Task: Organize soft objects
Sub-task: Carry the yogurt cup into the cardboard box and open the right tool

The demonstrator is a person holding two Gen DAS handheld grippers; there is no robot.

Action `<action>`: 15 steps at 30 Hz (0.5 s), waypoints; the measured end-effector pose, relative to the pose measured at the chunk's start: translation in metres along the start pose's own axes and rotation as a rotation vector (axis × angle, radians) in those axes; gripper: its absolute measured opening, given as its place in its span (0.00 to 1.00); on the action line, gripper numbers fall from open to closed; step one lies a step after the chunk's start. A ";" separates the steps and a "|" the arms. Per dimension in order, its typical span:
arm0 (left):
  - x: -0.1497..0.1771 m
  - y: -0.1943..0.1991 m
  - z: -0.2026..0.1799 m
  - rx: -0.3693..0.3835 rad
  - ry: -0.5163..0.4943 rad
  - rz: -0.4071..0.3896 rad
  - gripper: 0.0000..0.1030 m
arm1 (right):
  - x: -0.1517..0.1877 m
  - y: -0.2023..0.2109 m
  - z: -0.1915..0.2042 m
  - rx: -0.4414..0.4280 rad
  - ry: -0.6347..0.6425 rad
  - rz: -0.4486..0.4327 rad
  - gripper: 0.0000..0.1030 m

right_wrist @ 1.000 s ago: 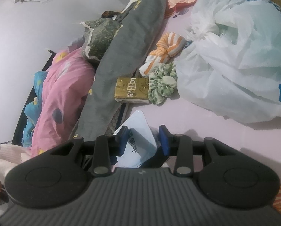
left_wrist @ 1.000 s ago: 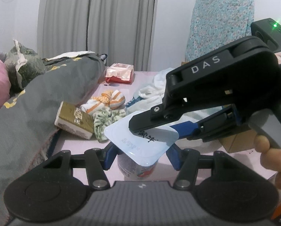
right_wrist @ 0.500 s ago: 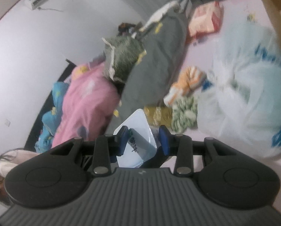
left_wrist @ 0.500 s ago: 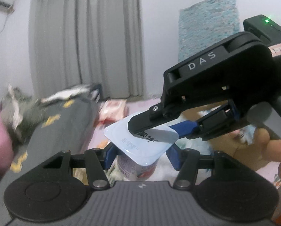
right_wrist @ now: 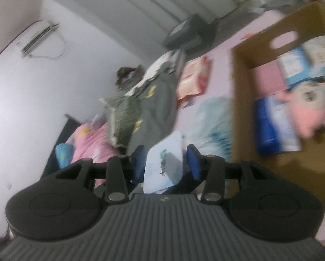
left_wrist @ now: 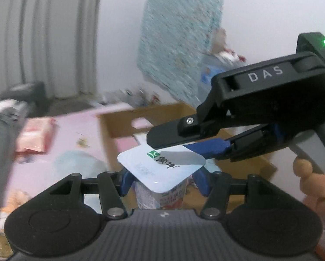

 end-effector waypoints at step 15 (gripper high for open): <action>0.018 -0.102 -0.009 -0.015 -0.038 0.325 0.57 | 0.001 -0.045 -0.141 0.015 -0.294 0.186 0.42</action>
Point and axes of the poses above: each gripper's, at about its wrist camera, not at the fingertips, and y roughly against the way its jaws point, z to its left, x to its underside, the point moved 8 cm from there along -y, roughly the way its jaws point, and after that the axes turned 13 degrees about z, right-handed, at the moved point
